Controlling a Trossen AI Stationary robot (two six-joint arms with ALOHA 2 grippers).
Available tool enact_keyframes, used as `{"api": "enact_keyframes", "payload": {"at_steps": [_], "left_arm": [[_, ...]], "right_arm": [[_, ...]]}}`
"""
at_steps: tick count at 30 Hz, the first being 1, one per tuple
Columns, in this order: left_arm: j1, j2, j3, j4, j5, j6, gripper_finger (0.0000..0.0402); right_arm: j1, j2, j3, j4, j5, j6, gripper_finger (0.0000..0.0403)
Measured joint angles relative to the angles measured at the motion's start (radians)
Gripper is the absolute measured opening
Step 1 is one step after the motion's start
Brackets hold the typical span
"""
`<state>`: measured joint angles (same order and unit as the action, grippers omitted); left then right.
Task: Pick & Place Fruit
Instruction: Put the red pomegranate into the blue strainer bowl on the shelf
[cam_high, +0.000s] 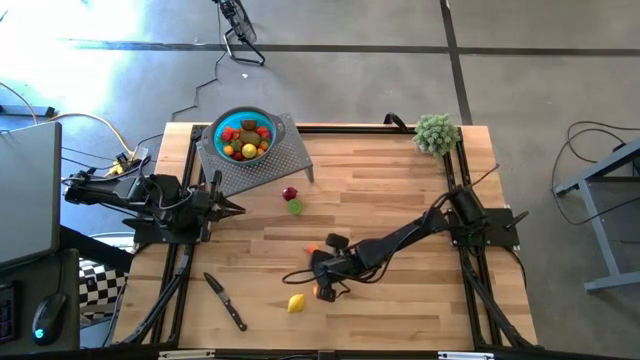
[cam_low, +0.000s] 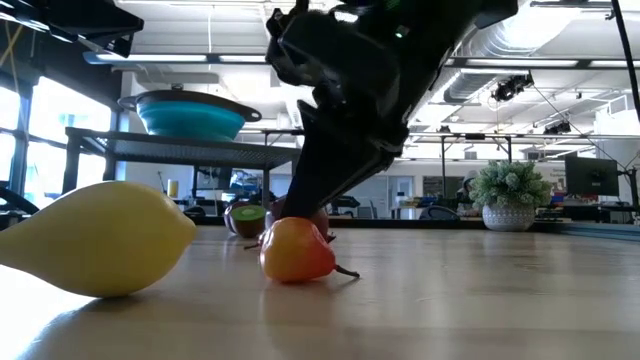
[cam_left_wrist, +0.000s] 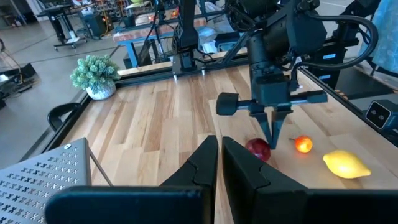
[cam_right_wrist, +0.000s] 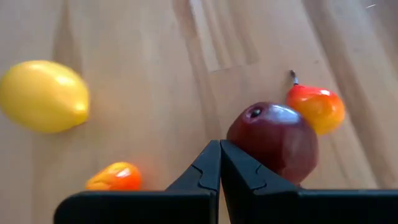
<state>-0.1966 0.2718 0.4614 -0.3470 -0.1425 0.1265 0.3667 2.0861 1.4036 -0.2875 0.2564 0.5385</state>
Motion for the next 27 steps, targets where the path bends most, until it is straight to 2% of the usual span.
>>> {"api": "enact_keyframes", "payload": {"at_steps": [12,27], "left_arm": [[0.0,0.0,0.0,0.0,0.0,0.0,0.0019],[0.0,0.0,0.0,-0.001,0.0,-0.001,0.0019]], "right_arm": [[-0.031,0.0,0.0,-0.016,0.109,-0.012,0.0003],[-0.12,0.0,0.0,-0.052,0.112,-0.087,0.0002]]}}
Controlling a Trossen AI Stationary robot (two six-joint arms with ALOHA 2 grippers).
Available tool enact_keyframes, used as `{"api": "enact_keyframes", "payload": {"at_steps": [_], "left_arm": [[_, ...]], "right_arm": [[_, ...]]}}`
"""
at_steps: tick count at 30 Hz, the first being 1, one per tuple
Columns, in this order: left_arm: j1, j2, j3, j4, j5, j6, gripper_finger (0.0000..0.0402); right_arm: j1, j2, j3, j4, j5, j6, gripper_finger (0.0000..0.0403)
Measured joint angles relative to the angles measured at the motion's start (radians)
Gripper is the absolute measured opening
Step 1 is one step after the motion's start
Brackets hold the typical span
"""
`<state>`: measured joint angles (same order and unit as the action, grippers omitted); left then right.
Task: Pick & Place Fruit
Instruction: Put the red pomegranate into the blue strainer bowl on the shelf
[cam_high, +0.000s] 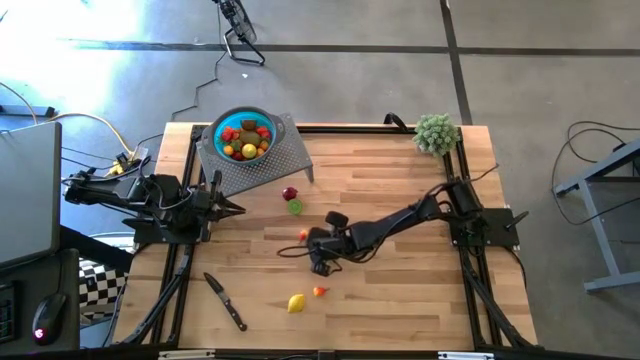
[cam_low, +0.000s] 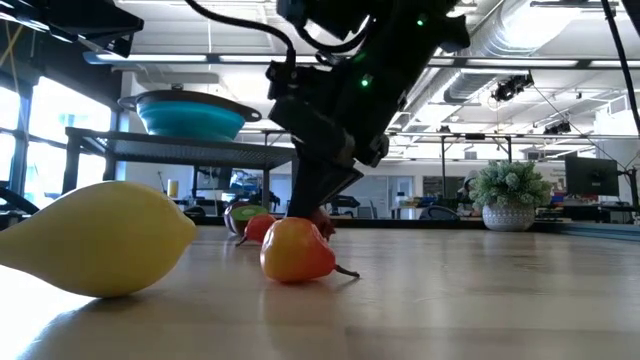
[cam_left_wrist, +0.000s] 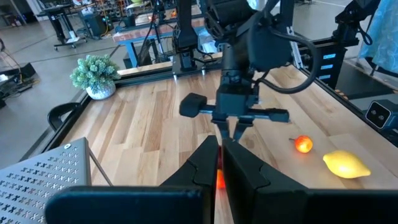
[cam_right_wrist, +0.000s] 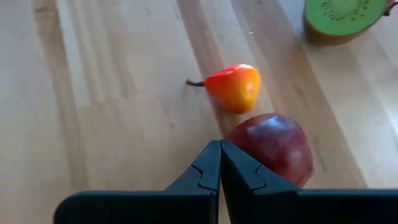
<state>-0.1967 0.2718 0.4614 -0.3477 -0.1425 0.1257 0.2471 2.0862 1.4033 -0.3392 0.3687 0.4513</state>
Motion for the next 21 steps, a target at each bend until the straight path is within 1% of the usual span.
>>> {"api": "enact_keyframes", "payload": {"at_steps": [21], "left_arm": [[0.0,0.0,0.0,-0.023,0.0,-0.001,0.0019]], "right_arm": [[-0.094,0.0,0.0,0.008,-0.002,-0.139,0.0002]]}}
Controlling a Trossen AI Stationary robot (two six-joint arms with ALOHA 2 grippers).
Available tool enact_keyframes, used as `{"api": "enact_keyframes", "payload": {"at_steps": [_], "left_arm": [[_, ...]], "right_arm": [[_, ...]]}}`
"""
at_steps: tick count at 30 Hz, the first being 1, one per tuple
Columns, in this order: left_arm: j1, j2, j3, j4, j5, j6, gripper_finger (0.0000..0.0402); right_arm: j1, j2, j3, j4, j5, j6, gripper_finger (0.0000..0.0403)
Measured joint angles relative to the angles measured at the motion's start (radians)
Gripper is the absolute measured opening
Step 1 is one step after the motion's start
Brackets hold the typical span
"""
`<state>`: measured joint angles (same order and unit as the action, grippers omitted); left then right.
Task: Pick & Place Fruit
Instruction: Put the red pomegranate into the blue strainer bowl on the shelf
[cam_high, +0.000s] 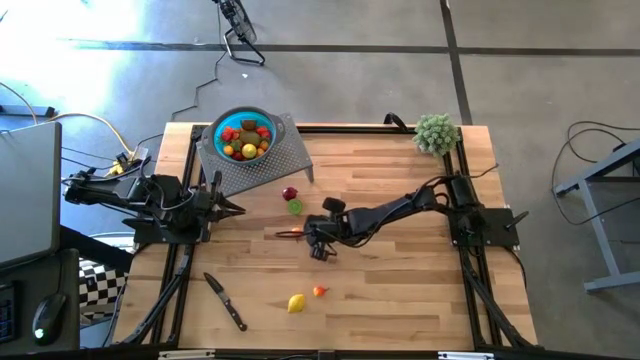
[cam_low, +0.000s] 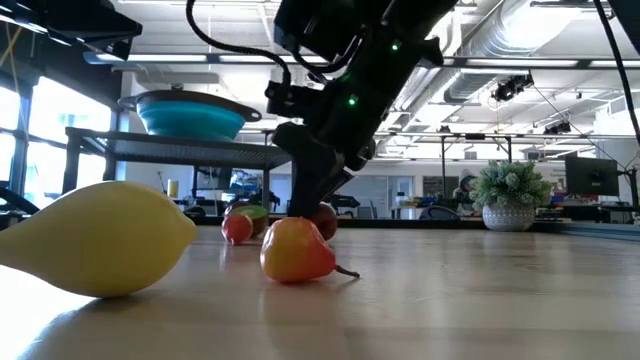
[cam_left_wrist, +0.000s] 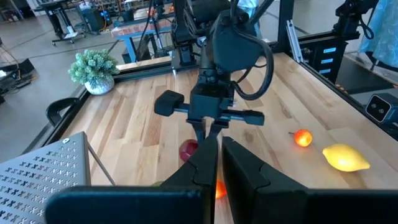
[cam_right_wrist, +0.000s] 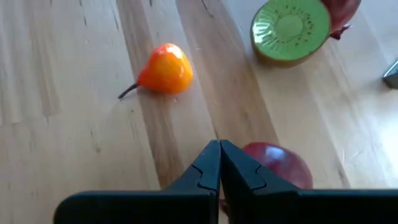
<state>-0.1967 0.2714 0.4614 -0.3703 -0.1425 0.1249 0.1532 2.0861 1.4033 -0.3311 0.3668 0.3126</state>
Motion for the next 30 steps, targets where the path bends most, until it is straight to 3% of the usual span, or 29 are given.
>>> {"api": "enact_keyframes", "payload": {"at_steps": [10,21,30], "left_arm": [[0.0,0.0,0.0,0.0,0.0,0.0,0.0019],[0.0,0.0,0.0,0.0,0.001,-0.005,0.0019],[0.0,0.0,0.0,0.0,0.002,-0.004,0.0019]], "right_arm": [[0.033,-0.078,-0.001,0.067,-0.001,-0.099,0.0002],[0.037,-0.242,-0.001,-0.143,-0.008,-0.073,0.0002],[0.034,-0.258,0.0,-0.167,-0.003,-0.057,0.0015]]}}
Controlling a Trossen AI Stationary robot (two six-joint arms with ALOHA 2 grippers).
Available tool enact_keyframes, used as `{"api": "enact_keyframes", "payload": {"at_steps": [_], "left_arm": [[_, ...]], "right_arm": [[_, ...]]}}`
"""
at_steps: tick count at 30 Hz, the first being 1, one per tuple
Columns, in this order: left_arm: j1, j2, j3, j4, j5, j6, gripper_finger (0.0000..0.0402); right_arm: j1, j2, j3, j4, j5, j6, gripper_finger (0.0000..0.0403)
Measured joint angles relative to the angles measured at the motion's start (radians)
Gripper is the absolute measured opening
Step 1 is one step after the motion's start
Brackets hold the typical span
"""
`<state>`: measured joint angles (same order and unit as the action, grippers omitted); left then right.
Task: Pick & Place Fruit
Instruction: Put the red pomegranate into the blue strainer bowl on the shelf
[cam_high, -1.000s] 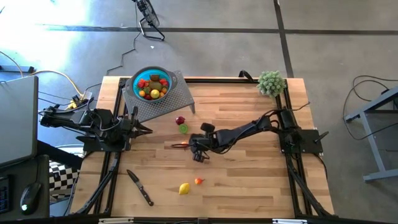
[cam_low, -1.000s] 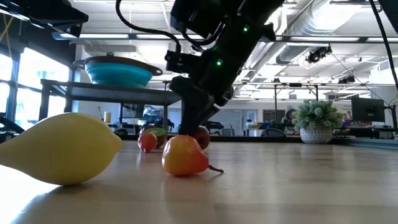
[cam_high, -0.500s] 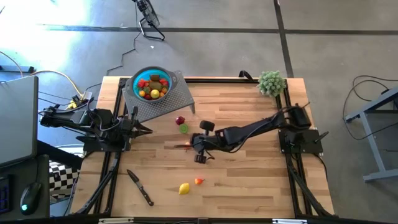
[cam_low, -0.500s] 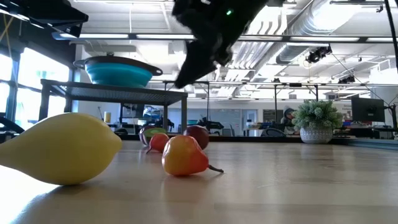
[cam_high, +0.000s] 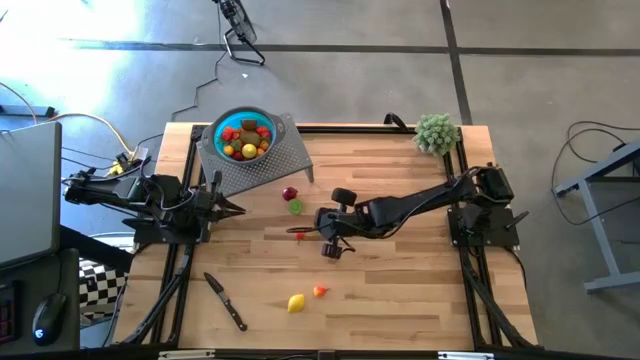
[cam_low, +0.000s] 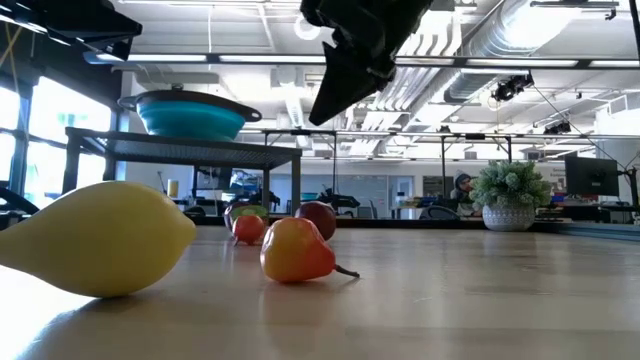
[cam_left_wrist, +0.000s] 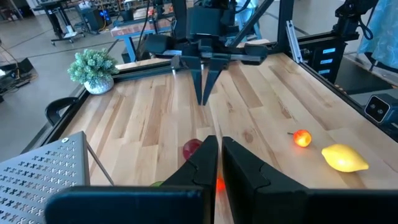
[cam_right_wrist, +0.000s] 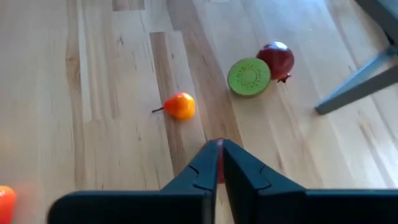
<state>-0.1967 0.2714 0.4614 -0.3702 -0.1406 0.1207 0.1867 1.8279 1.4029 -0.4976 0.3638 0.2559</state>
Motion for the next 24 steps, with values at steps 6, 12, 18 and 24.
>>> {"api": "enact_keyframes", "payload": {"at_steps": [6,12,18,24], "left_arm": [[0.0,0.0,0.0,0.0,0.0,0.0,0.0019],[0.0,0.0,0.0,0.0,0.001,-0.002,0.0019],[0.0,0.0,0.0,0.0,0.003,-0.089,0.0019],[0.0,0.0,0.0,0.002,0.002,-0.167,0.0019]], "right_arm": [[-0.019,0.004,0.0,-0.026,0.001,0.088,0.0094],[-0.019,0.005,0.0,-0.032,0.002,0.088,0.0189],[-0.019,0.005,0.0,-0.084,0.0,0.11,0.0223],[-0.019,-0.04,0.0,-0.225,0.003,0.119,0.02]]}}
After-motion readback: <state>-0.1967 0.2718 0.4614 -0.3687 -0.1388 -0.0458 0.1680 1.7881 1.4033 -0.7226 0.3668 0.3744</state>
